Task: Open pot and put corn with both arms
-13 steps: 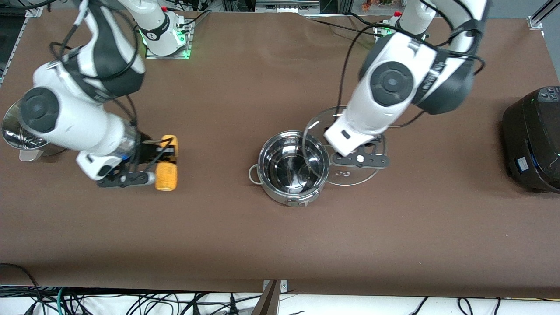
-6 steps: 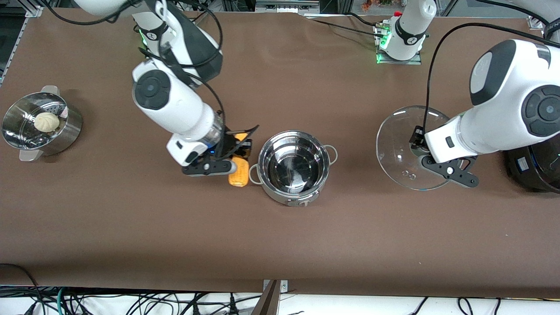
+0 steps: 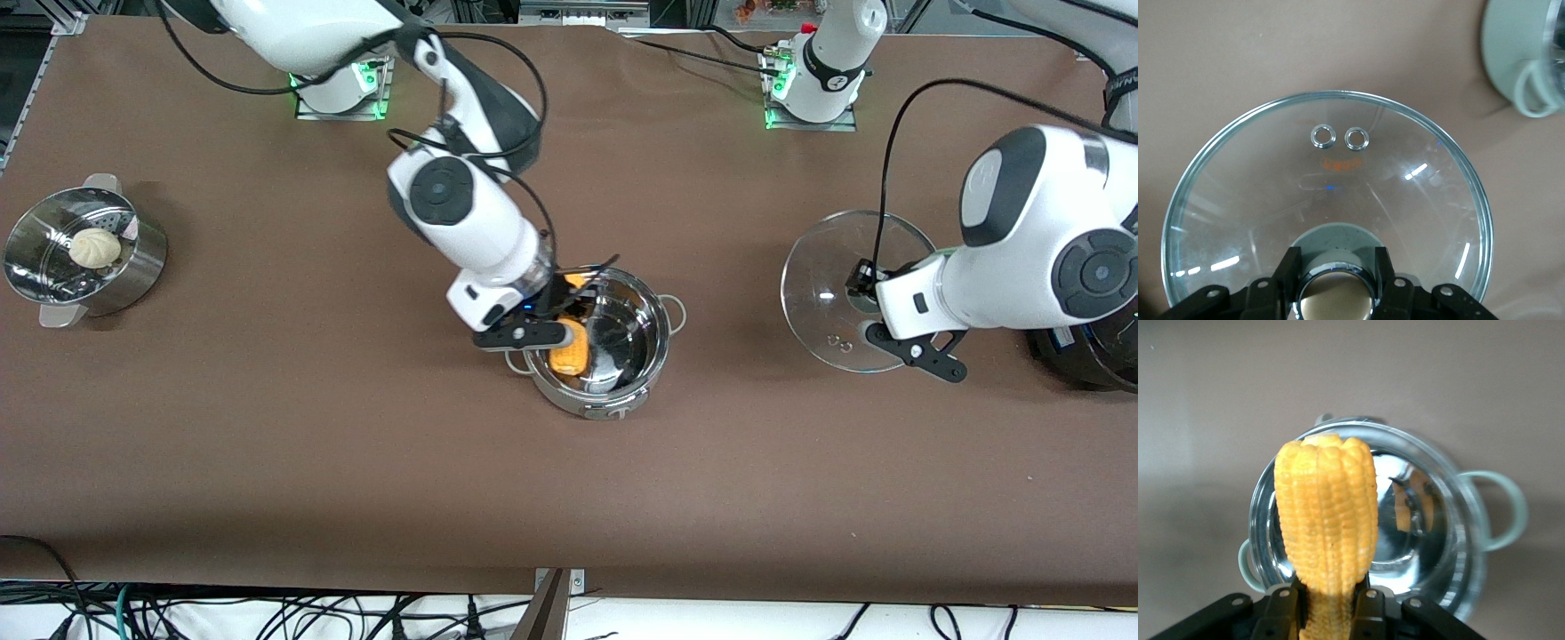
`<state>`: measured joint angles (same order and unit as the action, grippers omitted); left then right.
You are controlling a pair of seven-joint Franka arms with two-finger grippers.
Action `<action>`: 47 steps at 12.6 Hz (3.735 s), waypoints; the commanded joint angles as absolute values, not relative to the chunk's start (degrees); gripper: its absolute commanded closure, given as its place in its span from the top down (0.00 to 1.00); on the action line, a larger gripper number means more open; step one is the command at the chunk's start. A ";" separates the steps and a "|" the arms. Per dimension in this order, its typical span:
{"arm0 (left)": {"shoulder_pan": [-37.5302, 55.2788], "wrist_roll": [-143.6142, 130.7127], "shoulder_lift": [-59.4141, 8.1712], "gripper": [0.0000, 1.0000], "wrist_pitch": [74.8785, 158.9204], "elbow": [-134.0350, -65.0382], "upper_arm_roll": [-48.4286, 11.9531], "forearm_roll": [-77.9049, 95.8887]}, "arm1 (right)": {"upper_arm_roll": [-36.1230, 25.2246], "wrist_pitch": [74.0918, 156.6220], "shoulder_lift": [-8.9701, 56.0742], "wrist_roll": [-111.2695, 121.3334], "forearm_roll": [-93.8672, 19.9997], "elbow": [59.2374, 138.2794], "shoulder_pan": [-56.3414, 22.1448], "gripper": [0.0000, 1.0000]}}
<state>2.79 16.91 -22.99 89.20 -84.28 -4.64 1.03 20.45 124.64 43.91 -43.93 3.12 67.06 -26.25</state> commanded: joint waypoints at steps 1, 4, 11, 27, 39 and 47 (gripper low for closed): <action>1.23 18.28 -20.74 0.11 98.04 -94.97 -5.27 1.05 | 16.70 126.98 50.70 -46.32 4.13 59.95 -31.72 0.25; 0.53 18.28 -19.95 0.12 110.01 -106.24 -5.36 1.05 | 16.70 129.90 53.34 -46.32 4.04 59.94 -32.25 0.25; -0.09 24.43 -24.95 0.14 127.26 -114.87 -5.45 0.26 | 16.61 129.90 53.96 -46.14 4.04 60.12 -31.64 0.64; 0.62 3.63 -7.31 1.00 94.15 -97.14 -6.68 1.06 | 15.64 96.27 32.97 -34.01 4.66 60.38 -15.40 1.00; 2.99 -3.95 1.30 1.00 92.00 -96.38 -0.79 1.14 | 12.68 82.18 11.00 -16.36 4.22 80.93 6.85 1.00; 2.90 -3.87 3.34 1.00 93.43 -98.44 -1.14 1.14 | 7.75 81.82 5.80 -7.22 3.25 82.08 6.59 1.00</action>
